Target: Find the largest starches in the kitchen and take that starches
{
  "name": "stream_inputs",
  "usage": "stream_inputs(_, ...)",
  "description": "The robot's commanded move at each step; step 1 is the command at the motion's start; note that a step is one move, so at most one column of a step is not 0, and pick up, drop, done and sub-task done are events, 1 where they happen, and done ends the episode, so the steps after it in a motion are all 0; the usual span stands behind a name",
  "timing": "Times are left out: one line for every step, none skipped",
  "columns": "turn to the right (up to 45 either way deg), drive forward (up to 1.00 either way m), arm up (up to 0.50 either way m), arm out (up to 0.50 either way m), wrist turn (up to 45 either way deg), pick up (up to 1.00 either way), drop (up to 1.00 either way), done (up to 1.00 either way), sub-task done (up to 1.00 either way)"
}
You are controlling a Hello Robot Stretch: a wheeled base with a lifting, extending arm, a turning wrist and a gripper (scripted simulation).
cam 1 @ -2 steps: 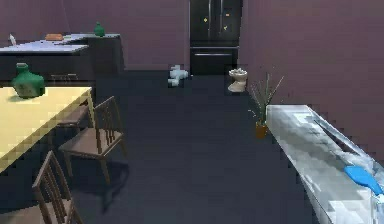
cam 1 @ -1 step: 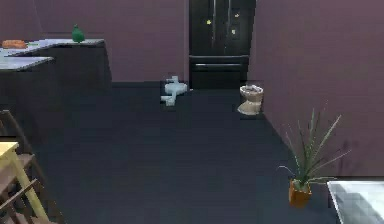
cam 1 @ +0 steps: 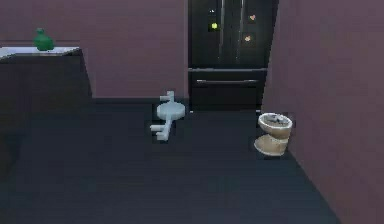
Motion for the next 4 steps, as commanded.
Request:
stream_inputs(-9.0, 0.0, 0.0, 0.0, 0.0, 0.0, 0.0, 0.0, 0.0)
stream_inputs(0.0, 0.25, 0.0, 0.0, 0.0, 0.0, 0.0, 0.0, 0.0)
stream_inputs(-21.0, 0.0, 0.0, 0.0, 0.0, 0.0, 0.0, 0.0, 0.0)
stream_inputs(0.0, 1.0, 0.0, 0.0, 0.0, 0.0, 0.0, 0.0, 0.0)
